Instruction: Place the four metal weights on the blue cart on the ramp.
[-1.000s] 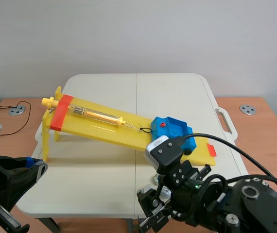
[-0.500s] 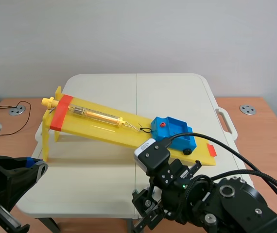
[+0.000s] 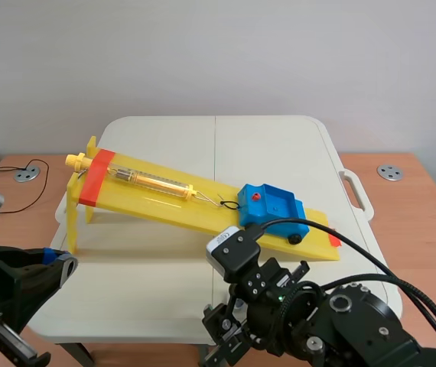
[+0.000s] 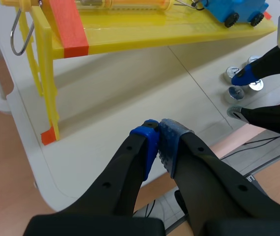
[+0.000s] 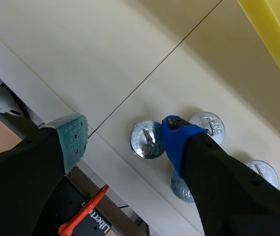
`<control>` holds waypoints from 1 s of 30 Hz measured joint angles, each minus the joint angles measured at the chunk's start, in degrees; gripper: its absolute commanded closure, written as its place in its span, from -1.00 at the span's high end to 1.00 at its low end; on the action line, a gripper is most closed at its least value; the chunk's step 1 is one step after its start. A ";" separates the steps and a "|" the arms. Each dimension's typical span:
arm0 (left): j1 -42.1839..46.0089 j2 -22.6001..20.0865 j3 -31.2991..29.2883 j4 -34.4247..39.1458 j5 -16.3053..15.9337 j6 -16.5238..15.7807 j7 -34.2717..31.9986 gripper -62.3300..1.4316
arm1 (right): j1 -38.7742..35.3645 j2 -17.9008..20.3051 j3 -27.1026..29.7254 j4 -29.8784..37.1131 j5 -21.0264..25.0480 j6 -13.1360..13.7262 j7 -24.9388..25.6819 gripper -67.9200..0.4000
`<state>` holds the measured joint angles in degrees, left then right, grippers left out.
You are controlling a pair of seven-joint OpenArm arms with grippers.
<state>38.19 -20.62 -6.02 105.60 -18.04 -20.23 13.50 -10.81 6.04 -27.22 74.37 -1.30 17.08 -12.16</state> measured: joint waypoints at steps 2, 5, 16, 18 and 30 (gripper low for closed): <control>0.02 0.22 -0.02 0.00 0.02 0.00 0.00 -0.87 | 0.37 0.00 -0.31 -0.94 0.00 0.00 0.17 -0.10; 0.02 0.33 0.00 0.00 0.00 0.02 0.00 -0.87 | 0.90 0.00 -0.66 -1.97 0.00 0.00 1.51 -0.12; 0.00 0.33 0.00 0.00 0.00 0.02 0.00 -0.87 | 1.73 0.00 -0.66 -2.75 0.00 -0.39 2.05 -0.65; 0.00 0.33 0.00 0.00 0.00 0.02 0.00 -0.87 | 1.73 0.00 -0.66 -2.75 0.00 -0.39 2.05 -0.75; 0.00 0.33 0.00 0.00 0.00 0.02 0.00 -0.87 | 1.70 0.20 -0.66 -2.75 0.26 -0.42 2.71 -0.97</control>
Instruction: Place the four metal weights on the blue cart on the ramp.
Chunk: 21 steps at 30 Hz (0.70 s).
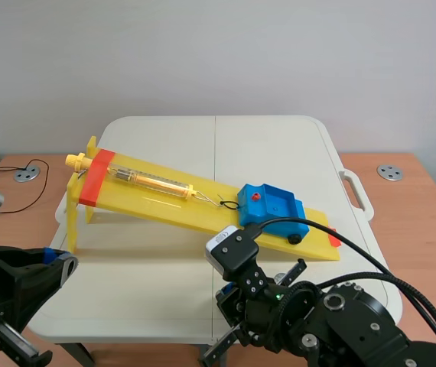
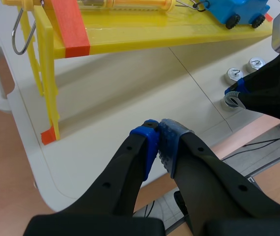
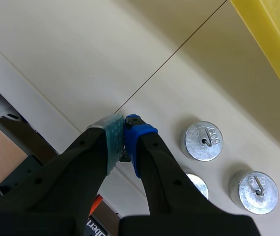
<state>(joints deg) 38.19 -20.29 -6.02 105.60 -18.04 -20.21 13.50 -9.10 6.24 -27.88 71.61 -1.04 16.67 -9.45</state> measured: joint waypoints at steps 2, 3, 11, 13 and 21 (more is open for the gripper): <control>0.00 0.00 0.00 0.00 0.00 0.00 0.00 -0.87 | 0.00 0.13 0.00 0.00 0.44 0.00 0.00 -0.97; 0.00 0.00 0.00 0.00 0.00 0.00 0.00 -0.87 | 0.00 0.24 0.00 0.00 0.74 0.02 -0.02 -0.97; 0.00 0.00 0.00 0.00 0.00 -0.02 0.00 -0.87 | -1.44 2.86 1.01 5.38 3.28 0.02 -3.06 -0.97; 0.00 0.00 0.00 0.00 0.00 -0.02 0.00 -0.87 | -2.54 3.80 1.99 8.46 4.57 0.02 -4.13 -0.97; 0.00 0.00 0.00 0.00 0.00 -0.02 0.00 -0.87 | -9.09 5.57 9.29 20.65 12.55 0.52 -8.17 -0.97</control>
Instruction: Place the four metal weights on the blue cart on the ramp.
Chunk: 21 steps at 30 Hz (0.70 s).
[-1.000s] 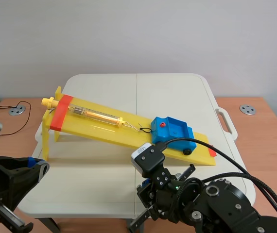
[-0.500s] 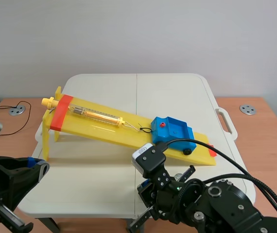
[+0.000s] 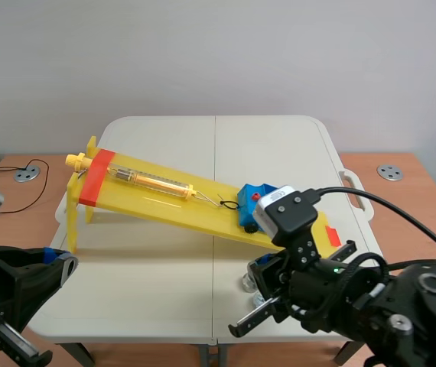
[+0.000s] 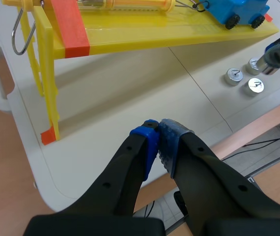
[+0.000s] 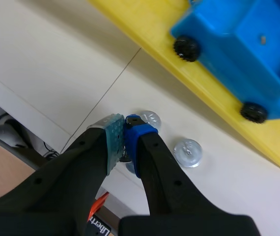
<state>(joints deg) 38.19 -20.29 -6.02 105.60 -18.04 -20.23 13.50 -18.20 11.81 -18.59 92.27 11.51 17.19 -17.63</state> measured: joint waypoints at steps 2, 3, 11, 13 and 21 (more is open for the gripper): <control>0.00 0.00 0.00 0.00 0.00 0.00 0.00 -0.87 | -1.60 0.11 2.49 2.84 2.12 0.63 -1.51 -0.97; 0.00 0.00 0.00 0.00 0.00 0.00 0.00 -0.87 | -2.32 0.11 3.78 4.24 3.30 0.87 -2.36 -0.97; 0.00 -0.02 0.00 0.00 0.00 0.00 0.00 -0.87 | -6.49 0.09 15.56 12.98 13.79 1.66 -6.51 -0.97; 0.00 0.00 0.00 0.00 0.00 0.00 0.00 -0.87 | -6.58 0.09 18.73 13.88 16.55 1.66 -6.84 -0.97; 0.00 -0.02 0.00 0.00 0.02 0.00 0.00 -0.87 | -2.56 -3.63 25.70 12.96 19.67 1.64 -7.15 -0.97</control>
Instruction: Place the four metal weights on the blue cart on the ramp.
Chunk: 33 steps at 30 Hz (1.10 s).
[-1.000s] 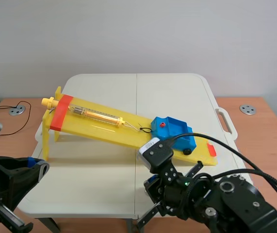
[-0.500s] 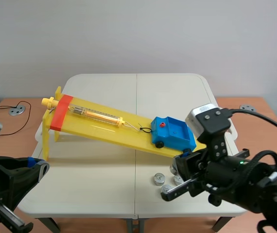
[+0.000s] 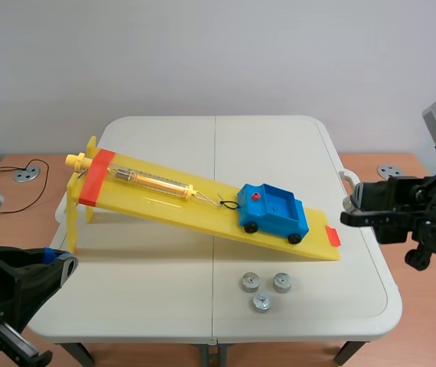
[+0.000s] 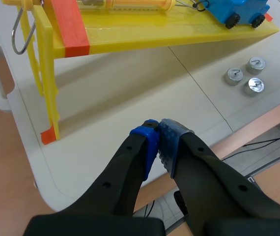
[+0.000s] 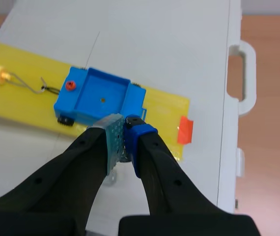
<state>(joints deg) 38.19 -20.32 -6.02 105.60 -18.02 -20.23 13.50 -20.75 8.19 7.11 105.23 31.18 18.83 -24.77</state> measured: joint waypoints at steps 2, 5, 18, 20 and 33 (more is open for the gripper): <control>0.00 0.00 0.00 0.00 0.00 0.00 0.00 -0.87 | 2.47 -1.75 -0.11 -1.64 -0.02 0.02 0.00 -0.97; 0.00 0.00 0.00 0.00 0.00 0.00 0.00 -0.87 | 6.67 -4.22 -0.11 -5.46 -0.04 0.00 0.02 -0.97; 0.00 0.02 0.00 0.00 -0.02 0.00 0.02 -0.87 | 18.86 -7.56 -0.83 -22.40 -0.26 0.48 0.00 -0.97; 0.00 0.02 0.00 0.00 -0.02 0.00 0.00 -0.87 | 19.71 -7.56 -1.25 -24.00 -0.26 0.48 0.00 -0.97; 0.00 0.02 0.00 0.00 -0.02 0.00 0.00 -0.87 | 23.78 -8.44 -4.24 -30.88 -2.03 0.46 0.04 -0.97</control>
<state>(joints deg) 38.19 -20.29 -6.02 105.60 -18.04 -20.23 13.50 3.03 -0.25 2.87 74.35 29.15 19.29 -24.73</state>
